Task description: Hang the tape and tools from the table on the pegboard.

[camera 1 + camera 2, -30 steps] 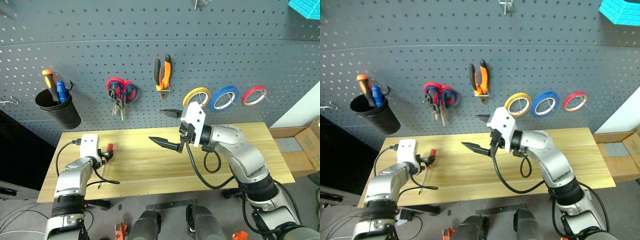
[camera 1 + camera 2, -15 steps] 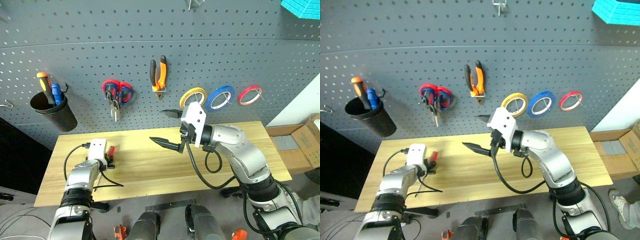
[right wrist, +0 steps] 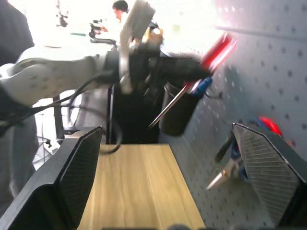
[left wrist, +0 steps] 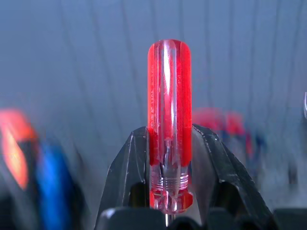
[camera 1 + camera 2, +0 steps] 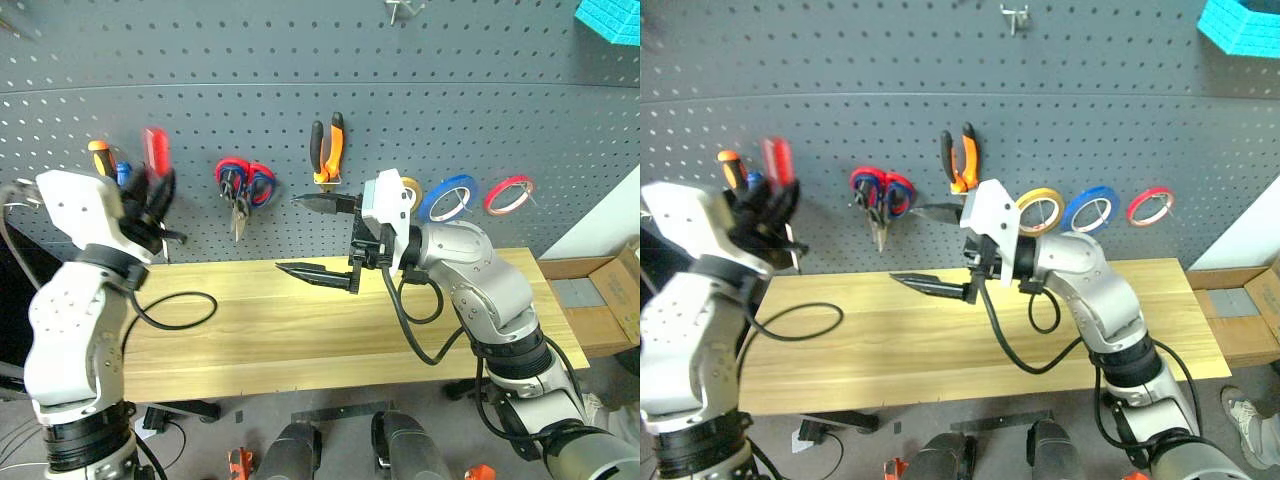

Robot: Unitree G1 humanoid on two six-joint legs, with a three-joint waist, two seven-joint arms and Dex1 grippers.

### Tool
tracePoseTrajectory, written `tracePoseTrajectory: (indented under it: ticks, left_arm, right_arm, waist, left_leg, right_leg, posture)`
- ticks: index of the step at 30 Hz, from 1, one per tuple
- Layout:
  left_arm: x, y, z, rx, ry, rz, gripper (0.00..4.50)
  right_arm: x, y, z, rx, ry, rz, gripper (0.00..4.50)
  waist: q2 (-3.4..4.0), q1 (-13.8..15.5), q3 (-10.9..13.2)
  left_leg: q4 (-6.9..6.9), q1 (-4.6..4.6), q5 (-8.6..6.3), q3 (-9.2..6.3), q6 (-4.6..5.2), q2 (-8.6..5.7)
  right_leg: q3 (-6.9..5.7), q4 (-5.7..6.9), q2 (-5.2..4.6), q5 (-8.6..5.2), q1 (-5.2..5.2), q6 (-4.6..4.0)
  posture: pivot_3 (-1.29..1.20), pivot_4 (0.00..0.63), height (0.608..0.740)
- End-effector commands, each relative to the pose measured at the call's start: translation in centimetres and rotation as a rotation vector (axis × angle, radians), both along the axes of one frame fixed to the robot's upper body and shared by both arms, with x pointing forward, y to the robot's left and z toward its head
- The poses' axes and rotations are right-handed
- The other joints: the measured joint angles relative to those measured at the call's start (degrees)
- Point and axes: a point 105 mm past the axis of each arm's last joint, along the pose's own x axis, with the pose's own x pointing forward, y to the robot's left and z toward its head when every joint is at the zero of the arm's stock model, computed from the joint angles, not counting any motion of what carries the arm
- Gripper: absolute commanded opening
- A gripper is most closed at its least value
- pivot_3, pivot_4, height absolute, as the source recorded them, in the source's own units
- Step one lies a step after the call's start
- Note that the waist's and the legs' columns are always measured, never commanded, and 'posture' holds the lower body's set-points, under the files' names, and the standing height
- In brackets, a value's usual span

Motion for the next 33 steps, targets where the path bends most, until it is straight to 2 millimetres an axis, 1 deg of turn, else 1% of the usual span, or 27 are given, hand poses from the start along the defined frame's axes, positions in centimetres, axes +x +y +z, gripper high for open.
tracePoseTrajectory:
  ticks: [1,7,9,11,13,16,19,21,23,25,27,28,31,33]
  left_arm:
    - [-1.3,1.2,3.7,0.012,-0.149,0.042,0.84]
    - [-1.6,2.3,8.9,0.017,-0.328,0.090,0.84]
    - [-1.3,2.7,10.0,0.027,-0.363,0.115,0.84]
    - [-0.7,3.9,10.8,-0.013,-0.397,0.153,0.84]
    - [0.1,4.3,10.4,-0.007,-0.391,0.167,0.84]
    - [1.9,4.8,8.7,-0.006,-0.349,0.162,0.84]
    - [3.0,5.3,6.9,0.012,-0.305,0.175,0.84]
    - [3.4,5.6,5.7,-0.013,-0.268,0.171,0.84]
    - [3.3,6.0,4.9,-0.034,-0.265,0.194,0.84]
    - [3.6,6.3,3.7,-0.037,-0.204,0.210,0.84]
    - [3.7,6.4,2.6,-0.052,-0.154,0.190,1.55]
    - [3.7,6.4,2.4,-0.055,-0.144,0.178,1.77]
    - [3.1,6.7,2.4,-0.036,-0.158,0.194,2.85]
    - [2.6,6.6,2.9,-0.020,-0.184,0.194,3.54]
  right_arm:
    - [-0.6,0.4,1.1,0.026,-0.050,0.046,4.50]
    - [-0.4,0.6,1.0,0.027,-0.055,0.046,4.50]
    - [-0.3,0.7,1.2,0.039,-0.060,0.037,4.50]
    - [-0.1,0.9,1.3,0.046,-0.065,0.031,4.50]
    - [0.0,1.0,1.2,0.041,-0.073,0.022,4.50]
    - [0.0,1.1,1.2,0.039,-0.076,0.015,4.50]
    - [-0.1,1.1,1.1,0.038,-0.074,0.013,4.50]
    - [-0.1,1.0,1.0,0.032,-0.074,0.008,4.50]
    - [-0.1,1.0,1.0,0.030,-0.073,0.006,4.50]
    - [-0.2,0.9,1.0,0.030,-0.072,0.005,4.50]
    - [-0.2,1.0,0.9,0.028,-0.070,0.006,4.50]
    - [-0.2,1.1,0.9,0.027,-0.069,0.007,4.50]
    - [-0.2,1.3,0.8,0.026,-0.069,0.015,4.50]
    - [-0.2,1.3,0.8,0.025,-0.069,0.017,4.50]
  waist:
    - [-0.05,0.1,0.0]
    - [-0.25,0.6,-0.2]
    - [-0.28,0.7,-0.2]
    - [-0.29,0.8,-0.2]
    - [-0.28,0.9,-0.3]
    - [-0.30,0.9,-0.4]
    - [-0.36,0.9,-0.4]
    - [-0.37,0.8,-0.4]
    - [-0.37,0.6,-0.4]
    - [-0.39,0.3,-0.4]
    - [-0.40,0.1,-0.4]
    - [-0.40,0.1,-0.4]
    - [-0.47,0.0,-0.5]
    - [-0.52,0.0,-0.6]
  left_leg:
    - [0.00,0.00,0.00,-0.02,0.00,0.00]
    - [0.03,-0.01,0.00,-0.04,-0.01,-0.01]
    - [0.03,-0.01,0.01,-0.04,-0.01,-0.01]
    - [0.03,0.00,0.01,-0.04,-0.02,-0.01]
    - [0.03,0.01,0.02,-0.03,-0.03,-0.01]
    - [0.03,0.01,0.02,0.01,-0.03,-0.02]
    - [0.03,-0.02,0.02,-0.01,-0.03,-0.02]
    - [0.03,-0.03,0.02,0.01,-0.03,-0.02]
    - [0.03,-0.03,0.02,0.02,-0.03,-0.01]
    - [0.03,-0.07,0.02,-0.02,-0.03,0.00]
    - [0.03,-0.07,0.02,-0.02,-0.03,0.00]
    - [0.03,-0.06,0.02,-0.02,-0.03,0.01]
    - [0.03,-0.06,0.02,-0.01,-0.03,0.00]
    - [0.03,-0.06,0.02,-0.02,-0.03,0.00]
  right_leg:
    - [-0.03,0.00,0.00,0.00,0.01,0.00]
    - [-0.07,0.00,0.00,0.00,0.02,0.00]
    - [-0.09,0.00,0.00,0.00,0.01,0.00]
    - [-0.11,0.02,0.00,0.00,0.00,0.00]
    - [-0.16,0.02,0.01,0.00,0.00,0.00]
    - [-0.16,0.04,0.02,0.00,-0.03,0.00]
    - [-0.16,0.03,0.02,0.00,-0.05,0.00]
    - [-0.15,0.03,0.02,0.01,-0.06,0.00]
    - [-0.11,0.03,0.02,0.00,-0.09,0.00]
    - [-0.10,0.05,0.02,0.01,-0.12,0.00]
    - [-0.07,0.07,0.02,0.01,-0.12,0.00]
    - [-0.06,0.07,0.02,0.01,-0.12,0.00]
    - [-0.06,0.08,0.02,0.01,-0.12,0.00]
    - [-0.06,0.08,0.02,0.01,-0.12,0.00]
  posture:
    - [0.07,0.142,0.740]
    - [0.07,0.136,0.740]
    - [0.07,0.135,0.740]
    - [0.07,0.135,0.740]
    - [0.06,0.131,0.740]
    - [0.05,0.135,0.740]
    - [0.04,0.138,0.740]
    - [0.03,0.139,0.740]
    - [0.03,0.140,0.740]
    - [0.03,0.136,0.740]
    - [0.04,0.135,0.740]
    - [0.04,0.135,0.740]
    - [0.05,0.131,0.740]
    - [0.05,0.129,0.740]
